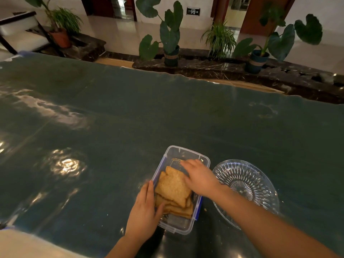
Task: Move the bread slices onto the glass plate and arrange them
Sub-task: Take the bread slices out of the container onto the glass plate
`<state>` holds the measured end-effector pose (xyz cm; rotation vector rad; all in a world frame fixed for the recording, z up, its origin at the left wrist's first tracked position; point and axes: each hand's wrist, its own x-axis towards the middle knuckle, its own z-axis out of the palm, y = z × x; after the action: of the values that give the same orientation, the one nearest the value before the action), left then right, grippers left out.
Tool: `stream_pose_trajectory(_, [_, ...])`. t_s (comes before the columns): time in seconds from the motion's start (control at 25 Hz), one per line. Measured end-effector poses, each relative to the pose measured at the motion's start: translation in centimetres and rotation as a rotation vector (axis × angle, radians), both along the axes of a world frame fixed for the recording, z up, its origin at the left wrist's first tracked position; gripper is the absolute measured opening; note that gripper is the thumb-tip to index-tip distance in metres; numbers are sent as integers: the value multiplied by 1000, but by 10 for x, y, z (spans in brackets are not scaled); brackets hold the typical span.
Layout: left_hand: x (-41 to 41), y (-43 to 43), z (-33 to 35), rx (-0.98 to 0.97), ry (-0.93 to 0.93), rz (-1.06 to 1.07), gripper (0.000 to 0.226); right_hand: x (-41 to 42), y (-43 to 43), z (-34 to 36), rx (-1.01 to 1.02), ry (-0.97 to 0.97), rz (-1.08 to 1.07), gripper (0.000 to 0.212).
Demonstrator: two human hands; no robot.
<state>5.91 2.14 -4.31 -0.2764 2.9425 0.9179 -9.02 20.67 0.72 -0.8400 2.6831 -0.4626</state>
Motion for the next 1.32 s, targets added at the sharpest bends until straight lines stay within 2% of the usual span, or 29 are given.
stream_pose_trajectory(0.08, [0,2,-1,-13,5,8,81,-4,-12,-5,179,-147,-44,67])
stream_pose_trajectory(0.16, [-1,4,-1,-19,5,9,80,-8,-22,-7,254,-179,-58,70])
stream_pose_trajectory(0.44, [-1,3,0,-25,3,12,78,3,-36,-9,126,-161,-62,50])
stream_pose_trajectory(0.64, [-1,5,2,-5,18,23,75,-1,-32,3,123,-297,-118,39])
stream_pose_trajectory(0.76, [-1,6,7,20,24,39,70,-2,-18,15,-24,-389,-220,45])
stream_pose_trajectory(0.88, [-2,7,10,19,50,31,66,-1,2,31,-241,-472,-384,41])
stream_pose_trajectory(1.0, [-6,8,14,-6,38,40,64,6,30,47,-541,-569,-566,35])
stream_pose_trajectory(1.12, [-13,9,18,-28,24,39,64,16,75,59,-794,-599,-752,41])
stream_pose_trajectory(1.2, [-18,10,21,-64,25,14,64,19,110,61,-876,-564,-837,46])
stream_pose_trajectory(1.32, [-28,13,21,-99,18,-3,66,19,155,45,-892,-538,-945,47])
